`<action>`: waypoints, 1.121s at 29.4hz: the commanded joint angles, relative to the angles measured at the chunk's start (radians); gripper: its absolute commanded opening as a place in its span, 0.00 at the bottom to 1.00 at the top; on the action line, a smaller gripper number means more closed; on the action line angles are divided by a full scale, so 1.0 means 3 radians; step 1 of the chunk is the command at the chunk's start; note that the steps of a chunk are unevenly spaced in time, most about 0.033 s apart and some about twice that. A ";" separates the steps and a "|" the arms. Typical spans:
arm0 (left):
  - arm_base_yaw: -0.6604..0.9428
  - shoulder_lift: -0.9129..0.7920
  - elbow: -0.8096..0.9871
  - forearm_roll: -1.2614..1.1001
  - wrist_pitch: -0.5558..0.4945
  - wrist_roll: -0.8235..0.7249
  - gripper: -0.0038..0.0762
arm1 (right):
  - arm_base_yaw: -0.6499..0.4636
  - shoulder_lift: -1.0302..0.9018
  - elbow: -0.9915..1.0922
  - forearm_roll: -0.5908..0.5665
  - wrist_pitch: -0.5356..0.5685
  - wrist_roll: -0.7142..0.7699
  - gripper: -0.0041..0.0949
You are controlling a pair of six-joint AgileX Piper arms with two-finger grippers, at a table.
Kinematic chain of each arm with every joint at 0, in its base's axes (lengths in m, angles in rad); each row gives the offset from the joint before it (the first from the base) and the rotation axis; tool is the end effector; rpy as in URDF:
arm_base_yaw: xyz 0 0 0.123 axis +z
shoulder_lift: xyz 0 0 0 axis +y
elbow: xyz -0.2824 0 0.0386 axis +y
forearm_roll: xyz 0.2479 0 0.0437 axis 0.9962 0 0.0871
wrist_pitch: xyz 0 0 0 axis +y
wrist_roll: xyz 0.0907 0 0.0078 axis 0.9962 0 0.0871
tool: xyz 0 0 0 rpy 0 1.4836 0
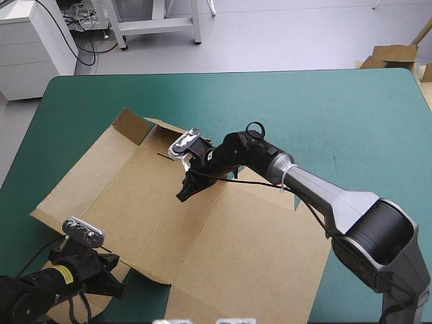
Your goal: Fold the box
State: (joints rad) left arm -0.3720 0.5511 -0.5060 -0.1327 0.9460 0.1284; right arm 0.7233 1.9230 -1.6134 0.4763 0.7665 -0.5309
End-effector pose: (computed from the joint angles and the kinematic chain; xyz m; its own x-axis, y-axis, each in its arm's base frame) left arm 0.0760 -0.0402 0.2653 -0.7073 0.3298 -0.6253 0.4598 0.8865 -0.0526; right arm 0.3066 0.3094 0.2716 -0.4577 -0.6244 -0.6329 -0.8629 0.4835 0.1470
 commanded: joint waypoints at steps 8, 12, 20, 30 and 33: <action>-0.0001 0.0010 -0.0086 -0.0047 -0.0154 -0.0014 0.04 | -0.0008 -0.0170 -0.0123 -0.0166 0.0020 0.0136 0.02; -0.0001 0.0010 -0.0086 -0.0047 -0.0154 -0.0014 0.04 | -0.0008 -0.0170 -0.0292 -0.0541 0.0201 0.0336 0.02; -0.0001 0.0010 -0.0086 -0.0047 -0.0154 -0.0014 0.04 | -0.0312 -0.0170 -0.1081 -0.0692 0.0873 0.0482 0.02; -0.0001 0.0010 -0.0086 -0.0047 -0.0154 -0.0014 0.04 | -0.0945 -0.0275 -0.1831 -0.0704 0.1345 0.0594 0.02; -0.0001 0.0010 -0.0086 -0.0047 -0.0154 -0.0014 0.04 | -0.1027 -0.0387 -0.1838 -0.0710 0.1345 0.0609 0.02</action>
State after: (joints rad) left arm -0.3720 0.5511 -0.5060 -0.1327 0.9460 0.1284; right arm 0.4389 1.8966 -2.1254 0.2477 1.1987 -0.3515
